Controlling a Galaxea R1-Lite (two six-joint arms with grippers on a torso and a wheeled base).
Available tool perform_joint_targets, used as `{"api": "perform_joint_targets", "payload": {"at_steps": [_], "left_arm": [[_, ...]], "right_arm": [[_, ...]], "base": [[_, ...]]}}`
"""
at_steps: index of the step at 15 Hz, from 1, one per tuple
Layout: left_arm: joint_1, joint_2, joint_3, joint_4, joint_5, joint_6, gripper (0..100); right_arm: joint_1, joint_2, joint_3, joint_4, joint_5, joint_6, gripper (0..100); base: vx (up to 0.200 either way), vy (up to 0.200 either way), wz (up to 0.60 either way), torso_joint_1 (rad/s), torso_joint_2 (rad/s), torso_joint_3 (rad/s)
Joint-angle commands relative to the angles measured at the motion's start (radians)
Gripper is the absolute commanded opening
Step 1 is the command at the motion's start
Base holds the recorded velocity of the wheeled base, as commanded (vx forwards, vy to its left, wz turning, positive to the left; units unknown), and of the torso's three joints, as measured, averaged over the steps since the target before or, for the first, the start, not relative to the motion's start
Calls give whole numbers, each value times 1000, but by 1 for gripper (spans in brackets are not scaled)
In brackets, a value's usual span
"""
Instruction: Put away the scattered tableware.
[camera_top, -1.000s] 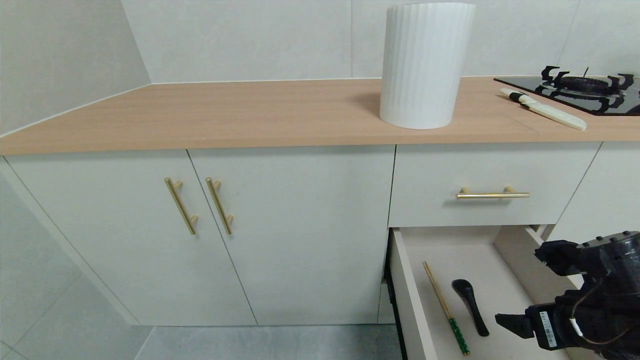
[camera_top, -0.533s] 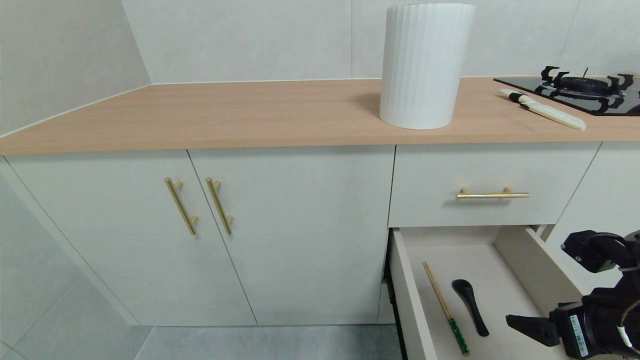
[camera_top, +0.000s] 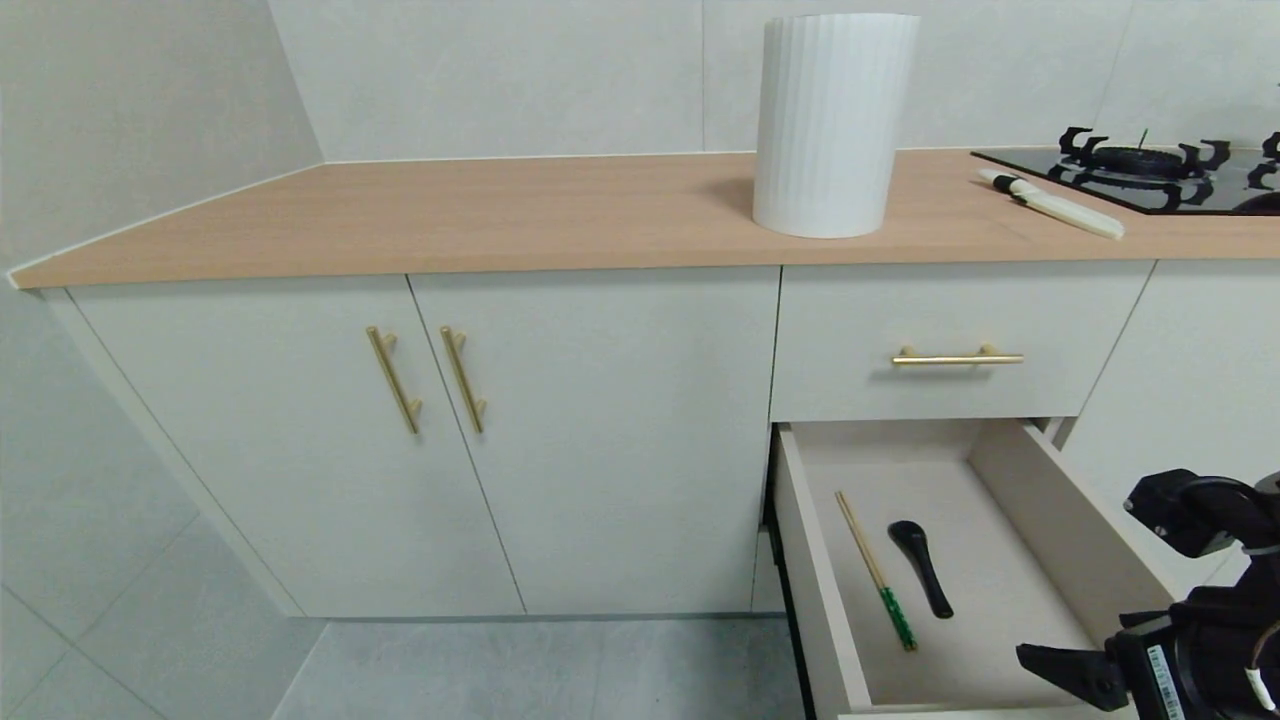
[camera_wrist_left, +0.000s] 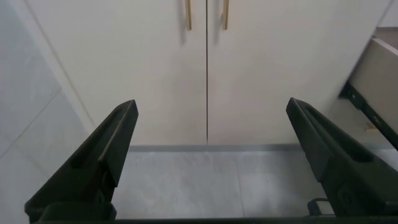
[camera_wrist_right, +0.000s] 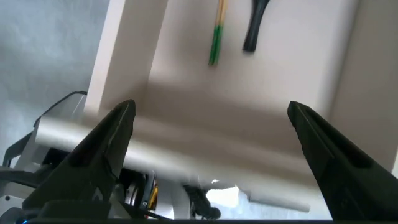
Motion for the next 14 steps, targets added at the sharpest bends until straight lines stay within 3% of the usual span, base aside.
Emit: {"api": "perform_joint_targets", "payload": {"at_steps": [1,11,14], "left_arm": [[0,2,0,0,1,0,100],[0,2,0,0,1,0,100],[0,2,0,0,1,0,100]], "right_arm": [[10,6,1,20,1,-6,100],[159,117,64,53,-9,-7,100],[168,157,67,51,-11,-6,100]], "base": [[0,0,0,0,0,0],[0,0,0,0,0,0],[0,0,0,0,0,0]]}}
